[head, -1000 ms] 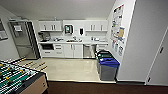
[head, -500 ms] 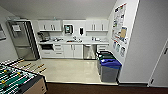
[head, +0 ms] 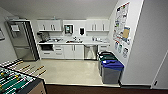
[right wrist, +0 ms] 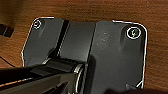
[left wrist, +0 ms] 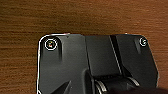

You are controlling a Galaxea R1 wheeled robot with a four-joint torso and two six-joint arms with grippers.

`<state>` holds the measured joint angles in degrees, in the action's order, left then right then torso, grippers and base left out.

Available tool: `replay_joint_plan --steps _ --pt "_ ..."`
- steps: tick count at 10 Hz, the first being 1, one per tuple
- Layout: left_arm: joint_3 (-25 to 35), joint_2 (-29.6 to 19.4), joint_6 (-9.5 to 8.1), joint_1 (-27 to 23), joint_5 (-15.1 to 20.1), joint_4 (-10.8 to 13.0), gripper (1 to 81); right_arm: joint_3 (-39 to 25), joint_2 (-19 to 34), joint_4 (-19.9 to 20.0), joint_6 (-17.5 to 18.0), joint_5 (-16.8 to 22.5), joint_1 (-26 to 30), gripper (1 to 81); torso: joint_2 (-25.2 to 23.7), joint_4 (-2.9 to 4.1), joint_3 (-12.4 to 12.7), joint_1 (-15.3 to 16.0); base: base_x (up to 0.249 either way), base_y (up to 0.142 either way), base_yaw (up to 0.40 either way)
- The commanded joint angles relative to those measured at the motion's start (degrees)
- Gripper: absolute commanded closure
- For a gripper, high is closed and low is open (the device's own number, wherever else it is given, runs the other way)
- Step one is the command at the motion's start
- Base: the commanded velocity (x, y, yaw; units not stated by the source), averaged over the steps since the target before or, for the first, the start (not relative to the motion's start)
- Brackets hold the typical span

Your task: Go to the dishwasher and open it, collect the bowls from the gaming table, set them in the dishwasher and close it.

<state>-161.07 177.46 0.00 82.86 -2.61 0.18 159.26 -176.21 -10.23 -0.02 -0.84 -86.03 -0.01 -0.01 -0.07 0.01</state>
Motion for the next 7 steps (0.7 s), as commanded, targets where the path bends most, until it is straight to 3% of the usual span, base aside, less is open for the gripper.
replay_joint_plan --steps 1,3,7 --pt "0.0 0.1 0.26 -3.4 2.7 -0.3 1.0 -0.1 -0.1 -0.6 -0.2 2.9 3.0 1.0 0.0 0.0 0.0 0.0 0.134 0.066 0.0" --pt "0.0 0.1 0.26 -3.4 2.7 -0.3 1.0 -0.1 -0.1 -0.6 -0.2 2.9 3.0 1.0 0.0 0.0 0.0 0.0 0.137 0.066 0.0" --pt "0.0 0.2 0.26 -3.4 2.7 -0.2 1.0 -0.1 -0.1 -0.6 -0.2 2.8 2.9 1.0 0.0 0.0 0.0 0.0 0.141 0.0 0.0"
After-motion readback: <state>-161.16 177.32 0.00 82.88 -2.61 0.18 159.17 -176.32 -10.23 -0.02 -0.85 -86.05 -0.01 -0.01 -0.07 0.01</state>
